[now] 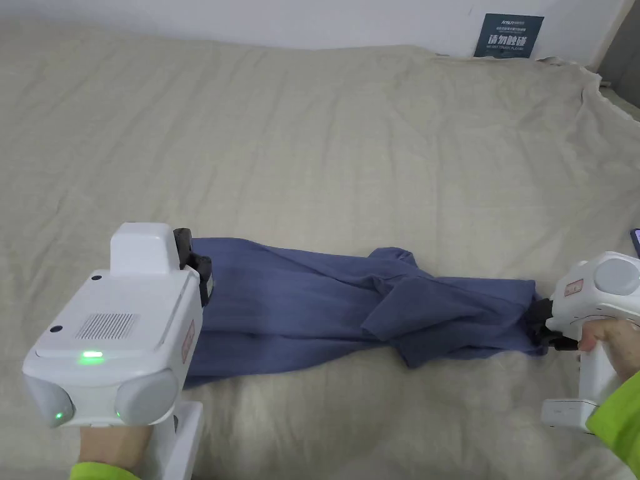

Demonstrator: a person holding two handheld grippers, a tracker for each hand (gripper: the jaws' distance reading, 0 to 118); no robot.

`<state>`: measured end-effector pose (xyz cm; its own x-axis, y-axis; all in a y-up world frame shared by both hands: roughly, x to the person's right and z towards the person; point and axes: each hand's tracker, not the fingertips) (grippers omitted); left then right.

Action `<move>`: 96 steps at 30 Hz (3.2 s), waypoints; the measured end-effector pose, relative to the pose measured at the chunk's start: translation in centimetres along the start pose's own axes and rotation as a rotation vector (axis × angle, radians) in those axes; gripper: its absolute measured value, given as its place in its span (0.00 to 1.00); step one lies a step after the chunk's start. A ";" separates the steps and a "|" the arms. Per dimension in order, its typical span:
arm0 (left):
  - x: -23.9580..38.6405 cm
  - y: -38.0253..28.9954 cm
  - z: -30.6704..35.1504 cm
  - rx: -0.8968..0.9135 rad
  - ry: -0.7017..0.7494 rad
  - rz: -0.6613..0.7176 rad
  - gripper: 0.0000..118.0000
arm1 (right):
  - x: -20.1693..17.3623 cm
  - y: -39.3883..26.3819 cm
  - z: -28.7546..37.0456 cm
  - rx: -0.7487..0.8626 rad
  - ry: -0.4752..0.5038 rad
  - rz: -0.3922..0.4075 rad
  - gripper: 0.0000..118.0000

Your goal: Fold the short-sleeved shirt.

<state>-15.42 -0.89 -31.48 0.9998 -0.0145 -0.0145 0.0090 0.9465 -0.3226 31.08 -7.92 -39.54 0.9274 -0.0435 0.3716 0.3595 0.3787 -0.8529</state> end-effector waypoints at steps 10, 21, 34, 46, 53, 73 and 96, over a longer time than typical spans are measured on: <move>-4.5 6.7 -6.1 -0.158 -0.040 0.077 0.96 | -0.5 0.7 5.1 0.156 0.039 0.079 0.03; -11.0 7.6 -19.7 -0.605 0.148 0.051 1.00 | -0.7 1.3 6.0 0.191 0.069 0.081 0.03; -11.2 -0.4 -26.9 -0.790 0.202 0.032 0.92 | -0.5 1.8 4.1 0.161 0.080 0.059 0.03; -9.4 0.8 -27.1 -0.803 0.083 -0.015 0.00 | -1.7 1.9 3.9 0.145 0.074 0.069 0.03; -10.6 5.3 -23.0 -0.666 0.045 0.121 0.00 | -1.6 2.7 7.2 0.190 0.136 0.022 0.03; -18.5 28.7 2.5 0.105 0.144 0.253 0.00 | 0.3 4.6 35.3 0.665 0.329 0.073 0.03; -18.9 36.2 1.7 0.124 0.265 0.165 0.00 | -5.8 11.9 44.0 0.749 0.175 0.157 0.03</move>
<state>-33.92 34.19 -41.31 0.9487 0.0743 -0.3074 -0.1340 0.9749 -0.1777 25.42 37.53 -35.74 0.9868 -0.0589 0.1510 0.1146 0.9123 -0.3933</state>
